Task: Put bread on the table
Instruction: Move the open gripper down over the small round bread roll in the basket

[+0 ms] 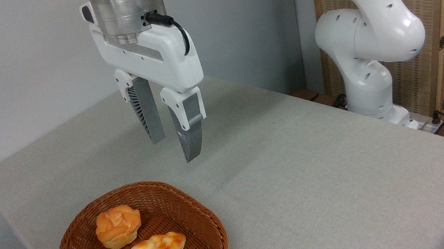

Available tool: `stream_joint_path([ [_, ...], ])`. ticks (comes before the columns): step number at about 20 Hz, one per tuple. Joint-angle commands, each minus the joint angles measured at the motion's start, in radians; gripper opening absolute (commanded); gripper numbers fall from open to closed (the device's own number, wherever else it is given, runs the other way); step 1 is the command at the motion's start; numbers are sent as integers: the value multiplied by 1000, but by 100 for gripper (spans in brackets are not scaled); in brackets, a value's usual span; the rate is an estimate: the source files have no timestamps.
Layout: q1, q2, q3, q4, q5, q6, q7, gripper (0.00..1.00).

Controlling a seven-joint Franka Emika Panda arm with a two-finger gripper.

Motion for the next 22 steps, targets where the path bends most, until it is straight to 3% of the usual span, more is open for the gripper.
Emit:
stream_joint_path([
  [1, -5, 10, 10, 25, -19, -22, -9, 100],
  [9, -5, 34, 0, 25, -33, 8, -8, 100],
  [16, -14, 131, -109, 23, -24, 235, -6, 100],
  [22, -25, 230, -140, 14, -2, 337, 3, 100],
])
